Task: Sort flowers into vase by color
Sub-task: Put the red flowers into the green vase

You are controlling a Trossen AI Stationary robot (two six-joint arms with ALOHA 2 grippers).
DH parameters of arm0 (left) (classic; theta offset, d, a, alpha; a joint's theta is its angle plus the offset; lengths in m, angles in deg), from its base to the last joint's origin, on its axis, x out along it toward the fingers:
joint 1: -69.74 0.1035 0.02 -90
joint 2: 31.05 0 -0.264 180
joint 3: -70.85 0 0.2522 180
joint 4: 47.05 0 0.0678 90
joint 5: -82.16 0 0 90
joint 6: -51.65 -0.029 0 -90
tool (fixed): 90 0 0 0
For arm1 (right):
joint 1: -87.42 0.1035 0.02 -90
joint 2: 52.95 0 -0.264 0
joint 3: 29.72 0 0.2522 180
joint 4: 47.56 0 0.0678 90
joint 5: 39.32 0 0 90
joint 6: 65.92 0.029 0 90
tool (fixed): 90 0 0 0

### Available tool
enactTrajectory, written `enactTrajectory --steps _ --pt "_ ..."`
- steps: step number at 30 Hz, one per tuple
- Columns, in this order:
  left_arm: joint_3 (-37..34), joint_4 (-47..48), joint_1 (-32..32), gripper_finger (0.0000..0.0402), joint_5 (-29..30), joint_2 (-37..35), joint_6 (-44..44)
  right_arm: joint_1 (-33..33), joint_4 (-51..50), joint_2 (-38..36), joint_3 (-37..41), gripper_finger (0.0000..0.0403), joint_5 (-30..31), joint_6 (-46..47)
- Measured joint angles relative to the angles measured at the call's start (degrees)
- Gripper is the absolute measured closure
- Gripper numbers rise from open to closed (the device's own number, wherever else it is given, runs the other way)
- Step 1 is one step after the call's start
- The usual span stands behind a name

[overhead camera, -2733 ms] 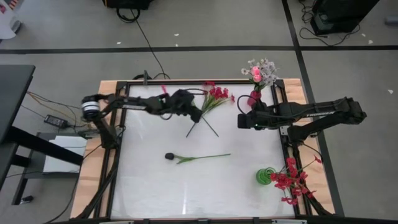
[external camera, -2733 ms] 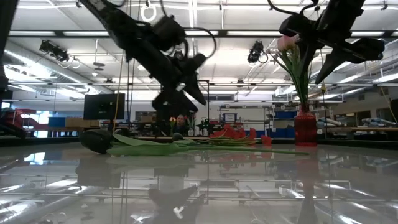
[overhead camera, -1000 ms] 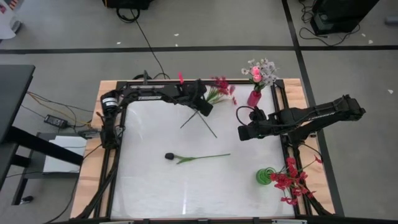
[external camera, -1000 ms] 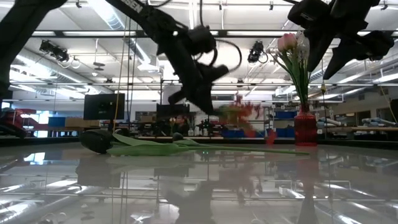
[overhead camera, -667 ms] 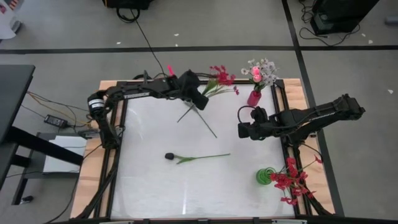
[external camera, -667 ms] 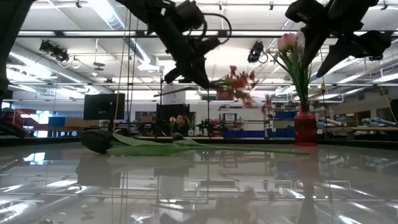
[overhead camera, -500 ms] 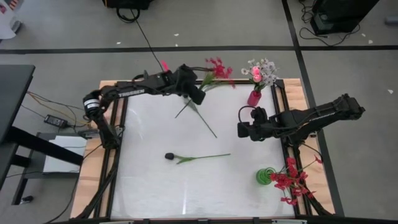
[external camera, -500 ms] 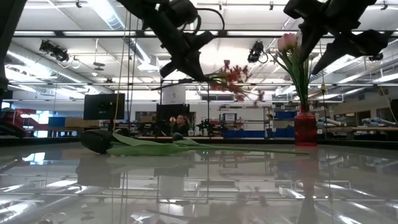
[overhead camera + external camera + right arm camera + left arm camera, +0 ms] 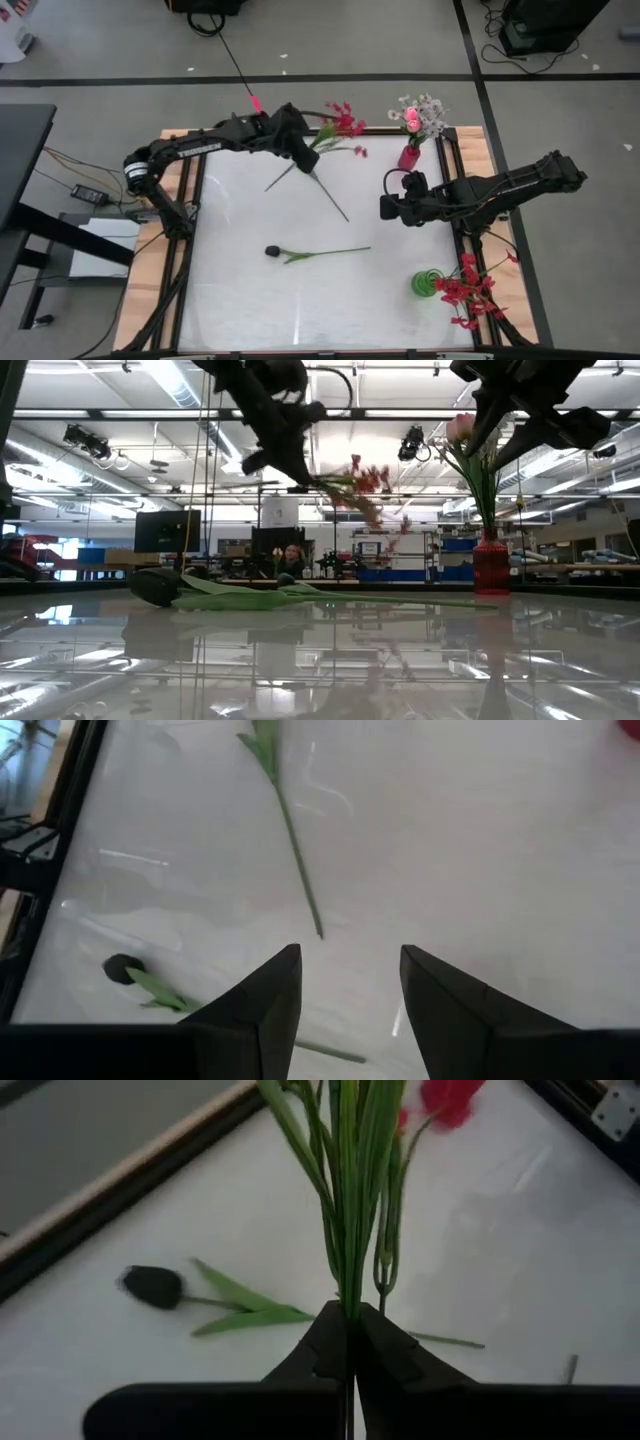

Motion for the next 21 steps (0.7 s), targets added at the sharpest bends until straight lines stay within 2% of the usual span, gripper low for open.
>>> enactTrajectory --steps 6,11,16,21 --pt "-1.0 2.8 0.3 0.0390 3.3 -6.2 0.8 -0.7 1.3 0.0 0.0 0.0224 -0.3 -4.2" --pt "-9.1 -3.3 -0.9 0.0391 4.5 -13.3 5.7 -1.7 8.3 0.0 0.0 0.0224 -0.4 -11.2" --pt "-21.8 -18.0 -4.5 0.0391 3.2 -21.1 11.5 -3.2 17.4 0.0 0.0 0.0224 -3.0 -19.3" --pt "-33.1 -42.0 -10.5 0.0391 0.1 -25.1 17.2 -5.3 25.8 0.0 0.0 0.0224 -6.7 -25.5"
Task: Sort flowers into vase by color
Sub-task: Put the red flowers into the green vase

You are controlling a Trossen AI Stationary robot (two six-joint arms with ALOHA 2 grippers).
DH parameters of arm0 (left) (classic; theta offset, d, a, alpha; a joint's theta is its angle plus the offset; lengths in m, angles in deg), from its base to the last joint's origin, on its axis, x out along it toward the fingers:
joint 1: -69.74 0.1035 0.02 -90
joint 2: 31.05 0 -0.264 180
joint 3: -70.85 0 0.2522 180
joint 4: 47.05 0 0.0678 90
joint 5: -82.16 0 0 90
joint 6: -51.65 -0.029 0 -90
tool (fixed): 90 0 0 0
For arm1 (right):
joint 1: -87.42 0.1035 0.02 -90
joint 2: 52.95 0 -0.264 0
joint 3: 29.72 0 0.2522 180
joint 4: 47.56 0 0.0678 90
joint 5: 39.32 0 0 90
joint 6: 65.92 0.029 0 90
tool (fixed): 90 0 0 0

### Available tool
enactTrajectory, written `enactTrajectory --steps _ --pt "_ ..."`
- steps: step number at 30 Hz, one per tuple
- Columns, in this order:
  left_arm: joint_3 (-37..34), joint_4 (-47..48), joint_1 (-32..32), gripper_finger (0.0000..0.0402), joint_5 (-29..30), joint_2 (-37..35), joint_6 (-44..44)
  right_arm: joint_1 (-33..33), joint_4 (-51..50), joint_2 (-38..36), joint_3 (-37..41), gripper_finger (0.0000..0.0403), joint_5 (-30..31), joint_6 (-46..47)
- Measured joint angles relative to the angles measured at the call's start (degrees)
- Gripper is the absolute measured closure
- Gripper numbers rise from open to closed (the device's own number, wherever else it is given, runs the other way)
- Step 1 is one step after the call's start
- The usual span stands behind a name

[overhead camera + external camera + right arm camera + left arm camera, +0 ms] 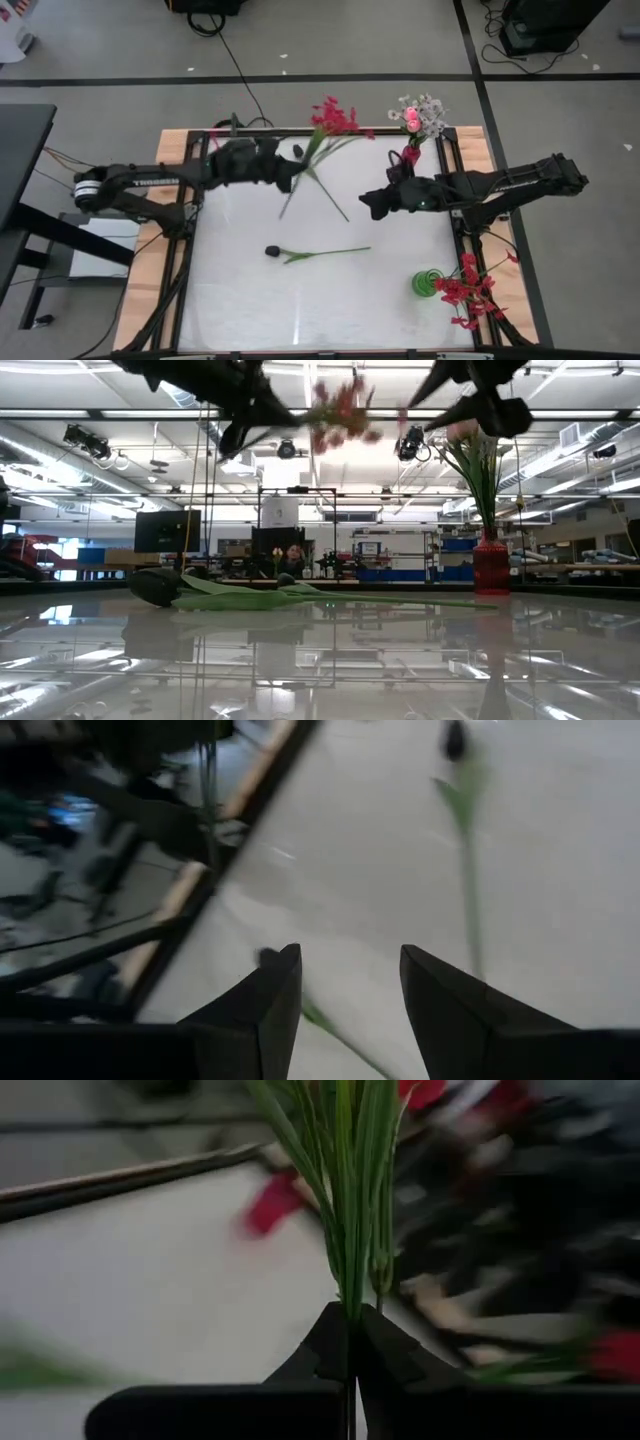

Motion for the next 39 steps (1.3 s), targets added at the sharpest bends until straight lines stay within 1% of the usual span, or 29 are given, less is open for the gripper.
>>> enactTrajectory --steps 2,4,6,9,13,17,20,23,25,27,30,36,39 --pt "-2.7 -9.5 -2.8 0.0391 -0.2 -0.1 0.8 -0.7 3.9 0.0 0.0 0.0224 -1.7 -3.0" --pt "-4.5 -15.6 -5.5 0.0391 -0.2 0.1 0.7 -1.4 9.0 0.0 0.0 0.0224 -3.4 -6.6" --pt "-4.8 -20.2 -7.9 0.0391 0.1 0.8 -0.5 -1.8 14.2 0.0 0.0 0.0224 -4.2 -10.9" --pt "-4.8 -24.1 -11.4 0.0391 1.6 1.7 -3.2 -1.9 23.0 0.4 0.0 0.0224 -4.3 -18.1" --pt "-4.8 -29.4 -15.5 0.0391 4.1 3.4 -6.2 -1.9 33.9 2.6 0.0 0.0219 -8.6 -24.1" --pt "-4.8 -33.7 -18.1 0.0391 6.0 5.5 -7.5 -1.8 40.3 6.2 0.0 0.0206 -11.8 -25.9" --pt "-4.8 -36.8 -19.1 0.0391 6.2 6.9 -7.5 -1.6 45.1 9.1 0.0 0.0198 -13.8 -27.4" --pt "-4.8 -37.2 -19.8 0.0391 6.3 7.8 -7.4 -1.5 50.3 11.3 0.0 0.0198 -14.3 -28.2" --pt "-4.8 -36.9 -20.1 0.0391 6.2 8.0 -7.4 -1.5 51.9 12.3 0.0 0.0203 -14.0 -28.1" --pt "-4.8 -36.9 -20.3 0.0391 6.2 8.0 -7.5 -1.5 52.2 13.0 0.0 0.0213 -13.7 -28.1" --pt "-4.8 -36.4 -20.4 0.0390 6.2 8.0 -7.6 -1.7 51.5 13.3 0.0 0.0242 -14.0 -28.1" --pt "-4.8 -35.0 -20.3 0.0388 6.2 8.0 -8.0 -1.9 50.5 13.3 0.0 0.0330 -14.3 -30.3" --pt "-4.8 -34.9 -20.1 0.0371 6.3 8.0 -8.1 -2.3 49.0 13.1 0.0 0.0377 -14.8 -32.7"
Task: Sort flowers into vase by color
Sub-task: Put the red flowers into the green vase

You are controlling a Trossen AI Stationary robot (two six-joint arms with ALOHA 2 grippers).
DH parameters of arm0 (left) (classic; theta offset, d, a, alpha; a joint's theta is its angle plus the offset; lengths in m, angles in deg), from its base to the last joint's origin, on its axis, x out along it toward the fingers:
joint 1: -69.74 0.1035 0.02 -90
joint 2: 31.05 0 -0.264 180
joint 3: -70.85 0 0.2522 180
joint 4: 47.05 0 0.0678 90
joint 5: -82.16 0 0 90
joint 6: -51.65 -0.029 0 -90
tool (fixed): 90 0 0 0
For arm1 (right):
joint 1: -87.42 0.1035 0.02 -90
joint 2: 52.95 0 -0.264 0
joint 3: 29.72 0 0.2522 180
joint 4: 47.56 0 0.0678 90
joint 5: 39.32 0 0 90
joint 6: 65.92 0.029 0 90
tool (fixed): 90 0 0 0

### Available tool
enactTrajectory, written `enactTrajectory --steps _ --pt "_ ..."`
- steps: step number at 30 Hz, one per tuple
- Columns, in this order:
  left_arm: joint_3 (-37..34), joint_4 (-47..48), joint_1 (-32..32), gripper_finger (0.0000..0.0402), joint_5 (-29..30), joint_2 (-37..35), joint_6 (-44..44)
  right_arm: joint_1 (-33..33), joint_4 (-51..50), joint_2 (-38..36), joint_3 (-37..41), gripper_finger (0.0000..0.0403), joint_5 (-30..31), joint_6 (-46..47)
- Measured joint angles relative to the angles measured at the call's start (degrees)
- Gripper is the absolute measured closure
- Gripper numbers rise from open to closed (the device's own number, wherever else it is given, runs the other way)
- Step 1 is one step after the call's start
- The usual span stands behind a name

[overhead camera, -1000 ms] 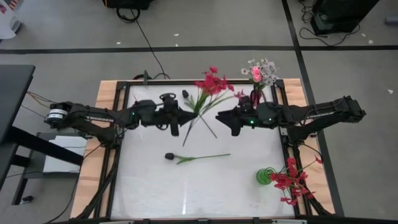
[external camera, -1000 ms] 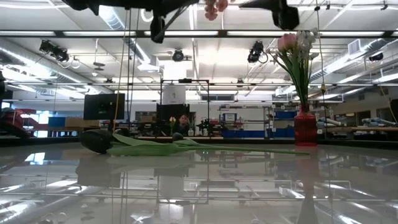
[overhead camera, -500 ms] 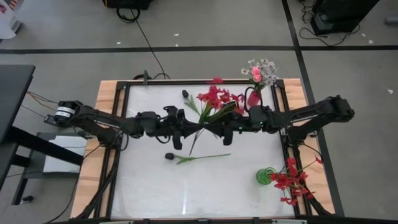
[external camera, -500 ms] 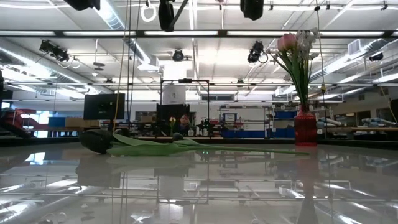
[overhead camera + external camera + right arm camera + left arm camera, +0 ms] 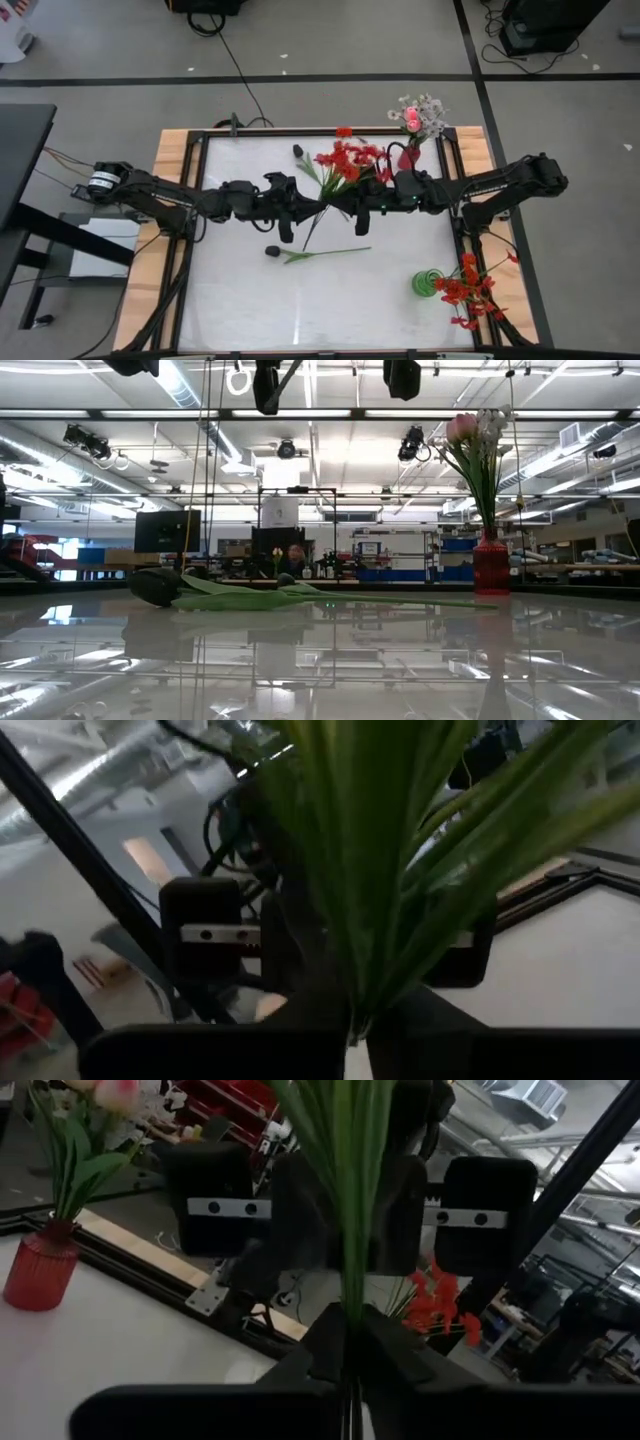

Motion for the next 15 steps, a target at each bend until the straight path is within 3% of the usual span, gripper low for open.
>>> enactTrajectory --steps 8,15 --pt "0.0 -0.3 1.2 0.0268 -0.2 -1.5 -6.6 -0.2 -4.2 -2.1 0.0 0.0389 1.0 -7.4" --pt "0.0 9.1 2.1 0.0181 -0.4 -10.6 -15.6 -0.1 -16.6 -8.4 0.0 0.0389 5.8 -12.5"
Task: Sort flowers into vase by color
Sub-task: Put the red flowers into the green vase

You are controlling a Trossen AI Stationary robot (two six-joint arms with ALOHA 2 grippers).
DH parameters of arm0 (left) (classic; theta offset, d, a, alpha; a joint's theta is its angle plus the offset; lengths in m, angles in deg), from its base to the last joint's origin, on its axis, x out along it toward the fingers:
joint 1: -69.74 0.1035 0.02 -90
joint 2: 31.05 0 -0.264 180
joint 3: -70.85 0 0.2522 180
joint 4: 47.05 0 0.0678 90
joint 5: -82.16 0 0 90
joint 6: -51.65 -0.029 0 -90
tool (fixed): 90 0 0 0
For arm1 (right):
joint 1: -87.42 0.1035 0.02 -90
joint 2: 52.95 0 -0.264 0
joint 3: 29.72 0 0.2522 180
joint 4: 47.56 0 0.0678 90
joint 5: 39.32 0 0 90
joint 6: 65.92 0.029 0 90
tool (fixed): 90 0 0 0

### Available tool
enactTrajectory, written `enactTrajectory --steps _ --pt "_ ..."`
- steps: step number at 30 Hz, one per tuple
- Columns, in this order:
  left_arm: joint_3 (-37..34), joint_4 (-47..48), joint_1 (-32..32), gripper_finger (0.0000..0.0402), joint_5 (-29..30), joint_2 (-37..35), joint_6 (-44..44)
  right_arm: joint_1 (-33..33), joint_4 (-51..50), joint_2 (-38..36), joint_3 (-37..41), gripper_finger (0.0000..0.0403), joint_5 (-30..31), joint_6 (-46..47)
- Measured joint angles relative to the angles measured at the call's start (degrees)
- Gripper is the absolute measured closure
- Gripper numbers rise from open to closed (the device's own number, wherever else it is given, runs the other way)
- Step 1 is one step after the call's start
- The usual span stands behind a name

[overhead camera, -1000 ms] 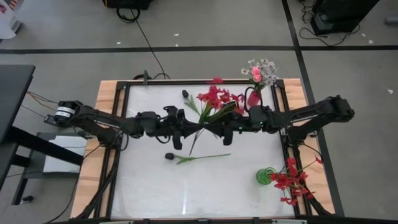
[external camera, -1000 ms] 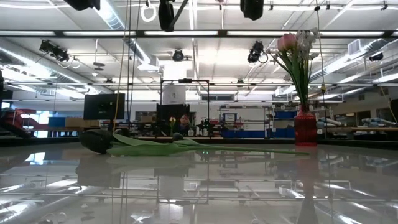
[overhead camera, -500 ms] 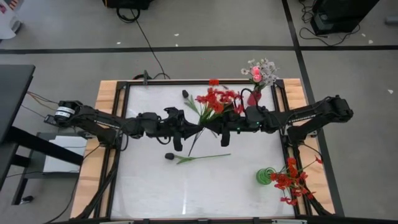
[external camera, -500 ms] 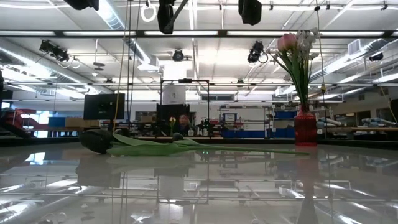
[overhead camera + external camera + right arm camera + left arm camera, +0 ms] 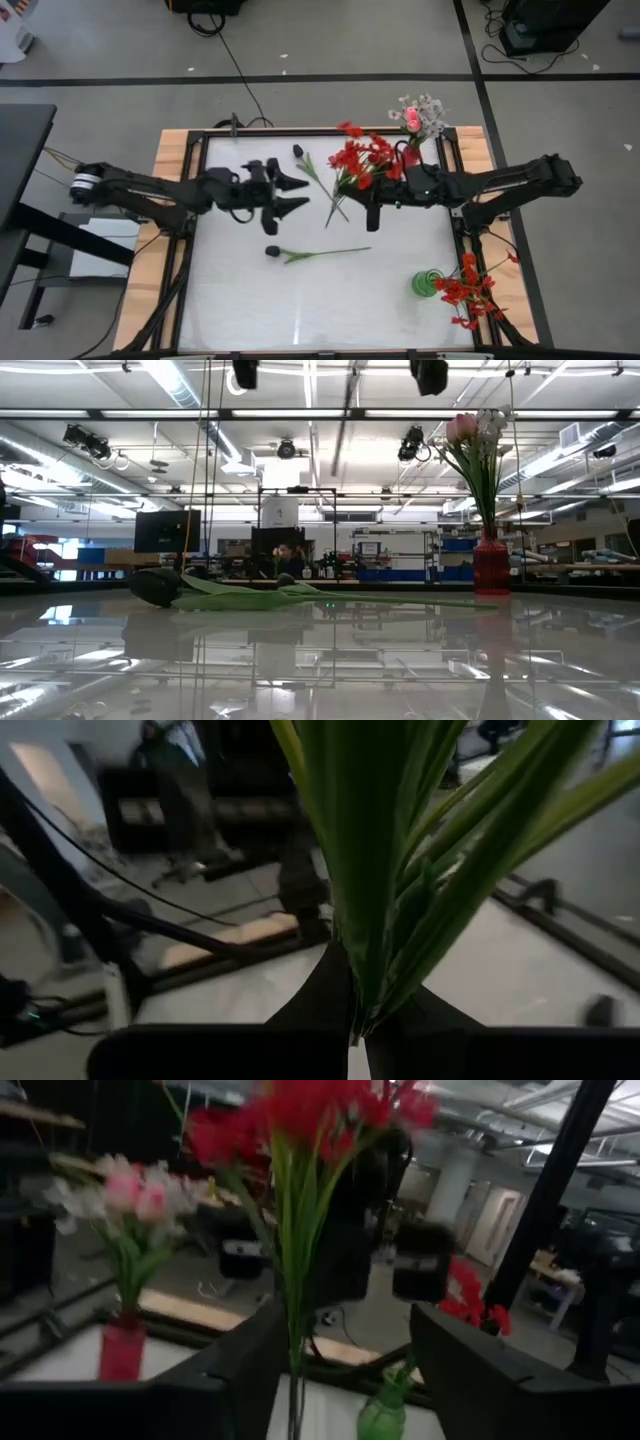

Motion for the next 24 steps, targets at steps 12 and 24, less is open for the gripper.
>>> enactTrajectory --steps 12,24 --pt "0.0 9.4 0.9 0.0150 -0.1 -12.7 -6.3 0.9 -9.3 -8.0 0.0 0.0385 -0.8 -8.7" --pt "0.0 9.4 0.9 0.0150 -0.1 -13.2 -6.0 2.7 -24.3 -15.9 0.0 0.0388 -14.7 -8.6"
